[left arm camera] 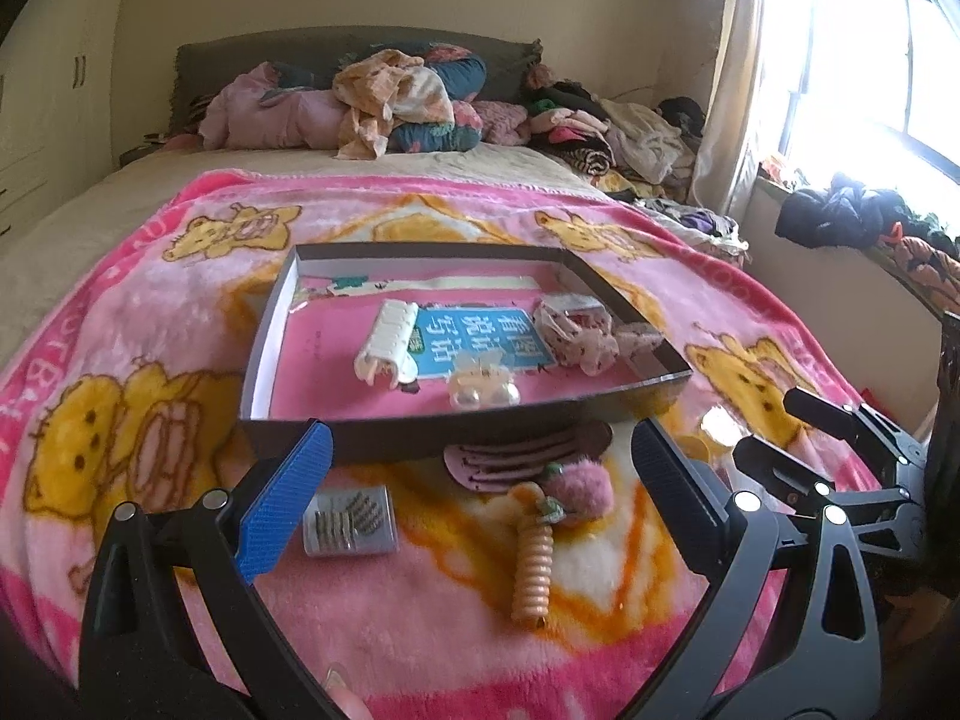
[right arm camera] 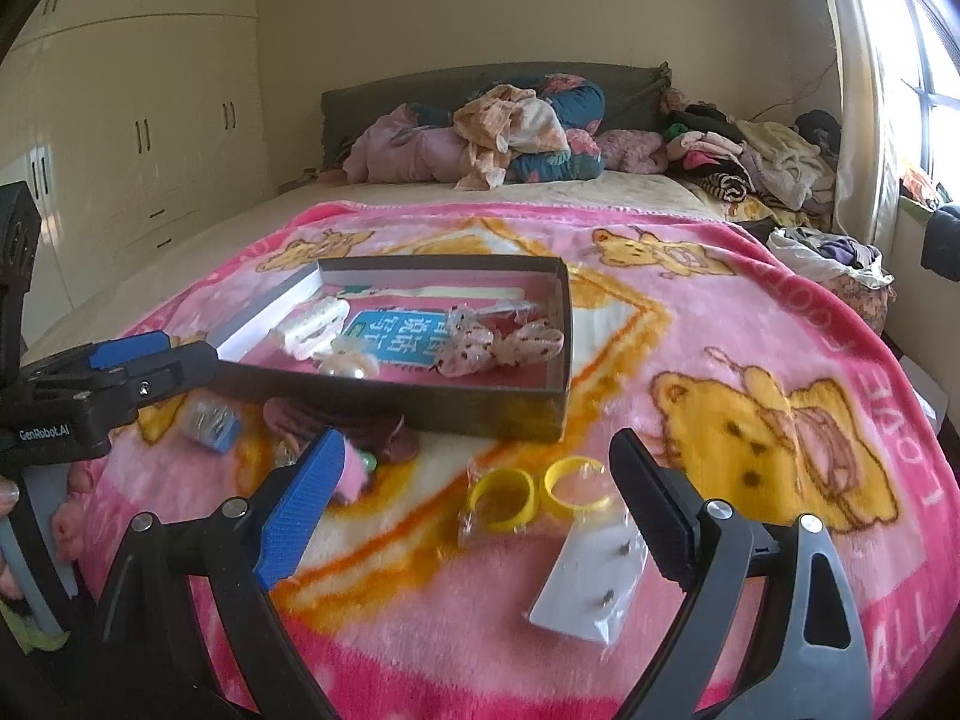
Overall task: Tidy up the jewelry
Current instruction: 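Withdraw both open tools from the box toward the remaining items, then grasp the coiled peach hair tie with the left tool while the right tool approaches the yellow bangles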
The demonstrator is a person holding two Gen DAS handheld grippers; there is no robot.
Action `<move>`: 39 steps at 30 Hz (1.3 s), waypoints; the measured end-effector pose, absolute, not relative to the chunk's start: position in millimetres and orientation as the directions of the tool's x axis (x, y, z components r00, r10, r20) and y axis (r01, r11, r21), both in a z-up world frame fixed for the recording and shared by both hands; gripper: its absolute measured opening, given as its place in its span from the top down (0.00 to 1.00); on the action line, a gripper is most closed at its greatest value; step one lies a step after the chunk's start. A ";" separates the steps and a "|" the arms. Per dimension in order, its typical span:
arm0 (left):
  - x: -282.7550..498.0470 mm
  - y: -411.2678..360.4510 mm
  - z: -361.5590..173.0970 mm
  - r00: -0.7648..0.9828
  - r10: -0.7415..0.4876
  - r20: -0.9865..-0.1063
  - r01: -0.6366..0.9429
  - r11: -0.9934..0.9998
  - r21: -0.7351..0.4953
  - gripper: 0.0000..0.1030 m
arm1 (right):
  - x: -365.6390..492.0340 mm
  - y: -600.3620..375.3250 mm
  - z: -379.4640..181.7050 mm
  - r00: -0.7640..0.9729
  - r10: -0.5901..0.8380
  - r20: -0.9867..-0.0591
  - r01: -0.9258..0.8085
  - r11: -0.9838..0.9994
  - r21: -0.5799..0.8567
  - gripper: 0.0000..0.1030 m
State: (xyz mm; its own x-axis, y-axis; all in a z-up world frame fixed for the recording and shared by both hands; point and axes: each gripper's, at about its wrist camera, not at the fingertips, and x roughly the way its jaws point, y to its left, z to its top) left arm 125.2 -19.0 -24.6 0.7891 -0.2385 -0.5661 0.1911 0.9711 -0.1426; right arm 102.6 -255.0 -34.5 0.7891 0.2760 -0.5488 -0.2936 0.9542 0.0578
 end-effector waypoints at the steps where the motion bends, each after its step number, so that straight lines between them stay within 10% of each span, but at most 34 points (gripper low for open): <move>1: 124.4 -19.7 -26.3 0.785 -0.241 -0.570 0.195 0.971 -0.141 0.11 | 100.8 -255.4 -35.3 0.788 0.275 -0.551 -0.293 0.955 0.058 0.15; 28: 118.4 -53.8 -67.9 0.690 -0.322 -0.648 0.313 0.940 -0.133 0.12 | 86.3 -294.2 -59.3 0.780 0.205 -0.591 -0.188 0.978 0.092 0.15; 39: 126.8 -63.7 -93.8 0.644 -0.317 -0.696 0.326 0.937 -0.125 0.42 | 105.1 -303.7 -70.1 0.769 0.199 -0.607 -0.164 0.980 0.113 0.15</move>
